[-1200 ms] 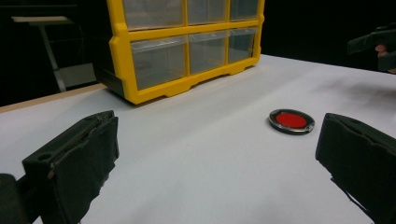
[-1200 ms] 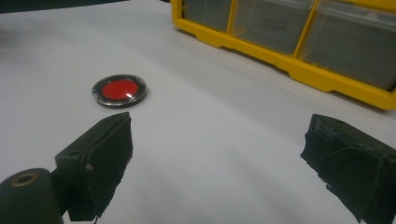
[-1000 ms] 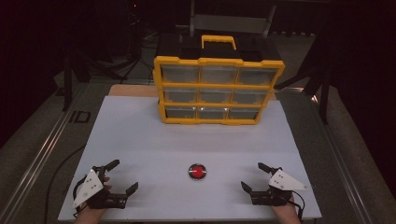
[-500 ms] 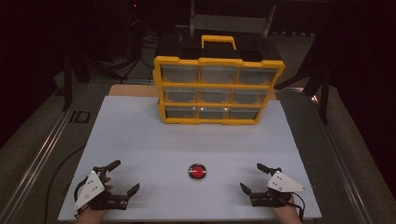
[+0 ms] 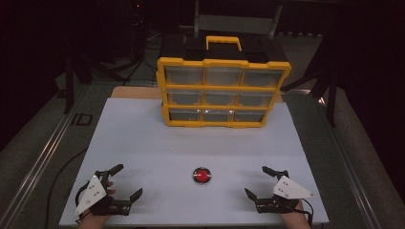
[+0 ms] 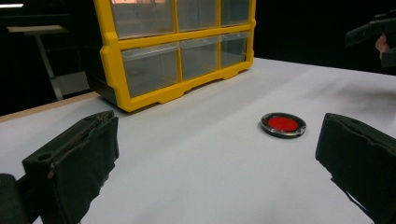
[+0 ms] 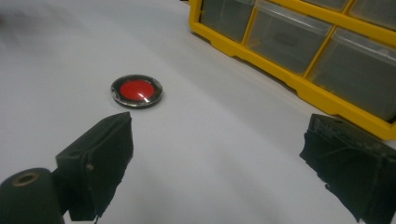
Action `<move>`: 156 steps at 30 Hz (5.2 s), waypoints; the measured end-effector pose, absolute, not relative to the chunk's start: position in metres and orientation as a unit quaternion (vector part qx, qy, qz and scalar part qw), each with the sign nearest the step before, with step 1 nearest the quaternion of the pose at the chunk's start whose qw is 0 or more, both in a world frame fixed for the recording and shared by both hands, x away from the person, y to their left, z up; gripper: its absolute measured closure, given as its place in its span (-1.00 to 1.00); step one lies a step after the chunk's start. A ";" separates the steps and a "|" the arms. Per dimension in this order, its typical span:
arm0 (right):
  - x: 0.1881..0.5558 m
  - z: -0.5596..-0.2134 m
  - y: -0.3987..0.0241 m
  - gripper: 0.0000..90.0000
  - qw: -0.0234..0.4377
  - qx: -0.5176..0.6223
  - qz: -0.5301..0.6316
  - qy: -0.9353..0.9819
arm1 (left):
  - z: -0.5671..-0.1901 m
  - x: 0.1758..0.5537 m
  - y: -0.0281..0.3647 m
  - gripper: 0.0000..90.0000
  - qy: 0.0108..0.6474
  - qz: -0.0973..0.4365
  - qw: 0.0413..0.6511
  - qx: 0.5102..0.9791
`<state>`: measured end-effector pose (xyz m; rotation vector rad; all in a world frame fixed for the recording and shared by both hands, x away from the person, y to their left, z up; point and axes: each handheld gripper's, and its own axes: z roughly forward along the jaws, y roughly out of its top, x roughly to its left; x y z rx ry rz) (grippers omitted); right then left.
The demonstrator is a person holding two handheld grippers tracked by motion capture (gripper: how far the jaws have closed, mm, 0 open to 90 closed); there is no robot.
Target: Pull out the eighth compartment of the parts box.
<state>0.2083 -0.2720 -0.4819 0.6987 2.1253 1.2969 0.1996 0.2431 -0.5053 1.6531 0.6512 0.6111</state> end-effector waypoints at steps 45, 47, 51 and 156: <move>0.260 -0.412 -0.243 -0.81 0.356 0.158 0.459 0.799 | -0.505 0.198 0.244 -1.00 0.278 0.259 0.592 0.711; 0.262 -0.411 -0.242 -0.81 0.357 0.157 0.459 0.799 | -0.504 0.198 0.244 -1.00 0.277 0.260 0.592 0.711; 0.270 -0.405 -0.236 -0.81 0.361 0.148 0.459 0.798 | -0.505 0.198 0.243 -1.00 0.276 0.260 0.591 0.713; 0.411 -0.457 -0.114 0.04 0.473 -0.098 0.284 0.828 | -0.504 0.195 0.240 -1.00 0.259 0.256 0.590 0.720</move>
